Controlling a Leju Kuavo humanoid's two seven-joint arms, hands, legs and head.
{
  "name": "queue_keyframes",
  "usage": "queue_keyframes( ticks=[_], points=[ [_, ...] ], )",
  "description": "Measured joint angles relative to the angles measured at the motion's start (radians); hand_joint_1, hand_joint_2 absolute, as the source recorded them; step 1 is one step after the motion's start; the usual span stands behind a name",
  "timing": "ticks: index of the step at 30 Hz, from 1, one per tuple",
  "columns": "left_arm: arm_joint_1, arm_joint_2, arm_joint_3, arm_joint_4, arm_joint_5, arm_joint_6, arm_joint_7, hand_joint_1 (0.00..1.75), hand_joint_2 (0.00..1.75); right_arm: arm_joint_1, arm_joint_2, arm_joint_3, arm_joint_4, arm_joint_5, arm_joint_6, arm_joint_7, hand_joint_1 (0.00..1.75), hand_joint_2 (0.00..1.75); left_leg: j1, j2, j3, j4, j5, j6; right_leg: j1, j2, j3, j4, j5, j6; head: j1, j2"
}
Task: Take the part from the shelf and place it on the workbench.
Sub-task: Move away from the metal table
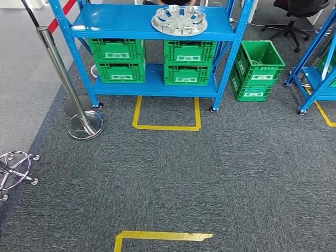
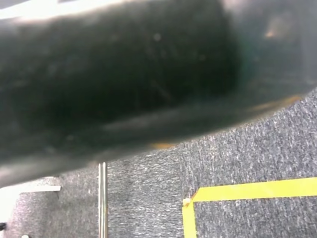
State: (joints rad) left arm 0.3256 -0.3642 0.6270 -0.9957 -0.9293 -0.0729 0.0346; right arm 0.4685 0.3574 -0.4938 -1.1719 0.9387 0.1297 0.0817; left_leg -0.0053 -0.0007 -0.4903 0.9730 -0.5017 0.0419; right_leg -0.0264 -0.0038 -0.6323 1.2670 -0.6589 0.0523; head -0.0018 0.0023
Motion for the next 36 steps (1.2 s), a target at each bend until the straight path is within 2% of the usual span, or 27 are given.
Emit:
queue_keyframes(
  ticks=[1,2,3,4,5,6,10,11,12,14,15,16,17,19,20,22,25,27,29,30,31,32,34,35,36],
  points=[
    [0.0,0.0,0.0,0.0,0.0,0.0,0.0,0.0,0.0,0.002,0.0,0.0,0.0,0.0,0.0,0.0,0.0,0.0,0.0,-0.003,0.005,0.0,-0.004,-0.002,0.001,0.0,-0.009,-0.003,0.023,-0.002,0.0,0.0],
    [0.0,0.0,0.0,0.001,0.0,0.0,0.0,0.0,0.0,0.003,0.0,0.0,0.0,-0.001,0.0,0.0,0.0,0.0,0.0,-0.007,0.012,0.0,-0.008,-0.006,0.001,0.0,0.003,-0.046,0.064,-0.006,0.0,0.0],
    [0.0,0.0,0.0,0.001,0.0,0.0,-0.001,0.0,0.0,0.004,0.0,-0.001,0.0,-0.001,0.0,0.0,0.0,0.0,0.0,-0.009,0.02,0.0,-0.014,-0.01,0.001,0.001,0.028,-0.114,0.111,-0.01,0.001,0.0],
    [0.0,0.0,0.001,0.001,0.0,0.0,-0.001,0.0,0.0,0.004,0.0,-0.001,0.0,-0.002,0.0,0.0,0.0,0.0,-0.001,-0.011,0.027,0.001,-0.02,-0.015,0.002,0.003,0.055,-0.18,0.143,-0.013,0.001,0.0],
    [0.0,0.0,0.0,0.001,0.0,0.0,-0.001,0.0,0.0,0.003,0.0,-0.001,0.0,-0.002,0.0,0.0,0.0,0.0,-0.002,-0.012,0.031,0.002,-0.026,-0.021,0.004,0.004,0.078,-0.228,0.161,-0.018,0.001,0.0],
    [-0.001,0.0,0.0,0.001,0.0,0.0,-0.001,0.0,0.0,0.003,0.0,0.0,0.0,-0.002,0.0,0.0,0.0,0.0,-0.003,-0.013,0.033,0.004,-0.031,-0.027,0.006,0.006,0.09,-0.252,0.164,-0.022,0.001,0.0],
    [-0.001,0.001,0.0,0.001,0.0,0.0,-0.002,0.0,0.0,0.004,0.0,-0.002,-0.001,-0.003,0.0,0.0,0.0,0.0,0.005,-0.012,0.028,0.024,-0.05,-0.053,0.01,0.005,0.1,-0.26,0.155,-0.043,-0.001,0.0],
    [-0.002,0.001,0.0,0.001,0.0,0.0,-0.002,0.0,0.0,0.004,0.0,-0.003,-0.001,-0.003,-0.001,0.0,0.0,0.0,0.007,-0.011,0.012,0.061,-0.07,-0.059,0.009,0.003,0.104,-0.262,0.154,-0.05,-0.003,0.0],
    [-0.002,0.002,0.0,0.001,0.0,0.0,-0.002,0.0,0.0,0.004,0.0,-0.003,-0.001,-0.003,-0.001,0.0,0.0,0.0,0.008,-0.009,-0.018,0.119,-0.097,-0.064,0.008,0.001,0.108,-0.264,0.151,-0.055,-0.005,0.0],
    [-0.001,0.002,0.001,0.002,0.0,0.0,-0.003,0.0,0.0,0.004,0.0,-0.003,-0.001,-0.003,-0.001,0.0,0.0,0.0,0.01,-0.009,-0.101,0.257,-0.147,-0.07,0.008,-0.003,0.113,-0.264,0.141,-0.061,-0.007,0.0],
    [0.0,0.002,0.001,0.002,0.0,0.001,-0.003,0.0,0.0,0.004,0.0,-0.004,-0.001,-0.003,-0.001,0.0,0.0,0.0,0.011,-0.009,-0.132,0.3,-0.149,-0.071,0.009,-0.004,0.116,-0.264,0.136,-0.062,-0.007,0.0],
    [0.001,0.002,0.001,0.002,0.001,0.001,-0.003,0.0,0.0,0.004,0.0,-0.004,-0.001,-0.002,-0.001,0.0,0.0,0.0,0.011,-0.009,-0.146,0.308,-0.131,-0.07,0.009,-0.004,0.121,-0.264,0.129,-0.061,-0.007,0.0],
    [0.003,0.002,0.0,0.002,0.003,0.001,-0.003,0.0,0.0,0.004,0.0,-0.005,-0.001,-0.002,-0.001,0.0,0.0,0.0,0.012,-0.008,-0.141,0.276,-0.094,-0.068,0.009,-0.004,0.128,-0.264,0.122,-0.06,-0.007,0.0],
    [0.004,0.002,0.0,0.002,0.009,0.003,-0.003,0.0,0.0,0.004,0.0,-0.005,-0.001,-0.002,-0.001,0.0,0.0,0.0,0.009,-0.005,-0.094,0.151,-0.014,-0.056,0.011,-0.004,0.148,-0.264,0.106,-0.054,-0.007,0.0],
    [0.003,0.002,-0.001,0.002,0.011,0.004,-0.003,0.0,0.0,0.003,0.0,-0.005,-0.001,-0.001,-0.001,-0.001,0.0,0.0,0.007,-0.002,-0.071,0.095,0.007,-0.049,0.012,-0.003,0.155,-0.264,0.099,-0.049,-0.007,0.0],
    [0.003,0.002,-0.001,0.002,0.014,0.005,-0.002,0.0,0.0,0.003,0.0,-0.005,-0.001,0.0,-0.001,-0.001,0.0,0.0,0.002,0.001,-0.052,0.046,0.009,-0.038,0.015,-0.004,0.167,-0.265,0.093,-0.036,-0.008,0.0],
    [0.006,0.001,-0.002,0.002,0.017,0.007,-0.002,0.0,0.0,0.001,0.0,-0.005,-0.001,0.001,-0.001,-0.002,0.0,0.0,0.006,-0.003,-0.04,0.031,0.004,-0.023,0.014,-0.003,0.178,-0.25,0.087,-0.018,-0.007,0.0],
    [0.006,0.0,-0.002,0.002,0.017,0.008,-0.002,0.0,0.0,-0.003,0.0,-0.005,-0.002,0.002,-0.001,-0.002,0.0,0.0,0.01,-0.005,-0.027,0.026,0.0,-0.015,0.013,0.001,0.139,-0.178,0.049,-0.011,0.0,0.0],
    [0.005,-0.001,-0.002,0.002,0.017,0.008,-0.002,0.0,0.0,-0.005,0.0,-0.004,-0.002,0.003,-0.001,-0.002,0.0,0.0,0.009,-0.005,-0.019,0.026,-0.009,-0.012,0.013,0.002,0.06,-0.052,0.001,-0.006,0.005,0.0],
    [0.005,-0.001,-0.002,0.002,0.017,0.008,-0.002,0.0,0.0,-0.004,0.0,-0.004,-0.002,0.003,-0.001,-0.001,0.0,0.0,0.007,-0.005,-0.013,0.027,-0.015,-0.011,0.014,0.002,0.024,-0.007,-0.01,-0.005,0.006,0.0],
    [0.006,-0.001,-0.002,0.002,0.017,0.008,-0.002,0.0,0.0,-0.003,0.0,-0.004,-0.002,0.003,-0.001,-0.001,0.0,0.0,0.006,-0.006,-0.004,0.027,-0.023,-0.011,0.014,0.002,0.001,0.008,-0.003,-0.007,0.006,0.0],
    [0.006,-0.001,-0.002,0.002,0.017,0.008,-0.002,0.0,0.0,-0.001,0.0,-0.004,-0.002,0.004,-0.001,-0.001,0.0,0.0,0.005,-0.006,0.008,0.027,-0.031,-0.011,0.015,0.002,-0.005,-0.015,0.026,-0.01,0.006,0.0],
    [0.006,-0.002,-0.002,0.002,0.017,0.008,-0.002,0.0,0.0,0.001,0.0,-0.004,-0.002,0.004,-0.001,-0.001,0.0,0.0,0.004,-0.008,0.033,0.026,-0.05,-0.014,0.018,0.002,0.021,-0.128,0.116,-0.02,0.007,0.0],
    [0.006,-0.002,-0.002,0.002,0.017,0.008,-0.002,0.0,0.0,0.002,-0.001,-0.005,-0.001,0.004,-0.001,-0.001,0.0,0.0,0.003,-0.009,0.043,0.027,-0.059,-0.018,0.02,0.002,0.033,-0.177,0.137,-0.026,0.009,0.0],
    [0.006,-0.002,-0.002,0.002,0.017,0.008,-0.002,0.0,0.0,0.003,-0.001,-0.005,-0.001,0.004,-0.001,-0.001,0.0,0.0,0.003,-0.01,0.048,0.027,-0.068,-0.024,0.023,0.001,0.044,-0.206,0.146,-0.033,0.01,0.0]
  ],
)
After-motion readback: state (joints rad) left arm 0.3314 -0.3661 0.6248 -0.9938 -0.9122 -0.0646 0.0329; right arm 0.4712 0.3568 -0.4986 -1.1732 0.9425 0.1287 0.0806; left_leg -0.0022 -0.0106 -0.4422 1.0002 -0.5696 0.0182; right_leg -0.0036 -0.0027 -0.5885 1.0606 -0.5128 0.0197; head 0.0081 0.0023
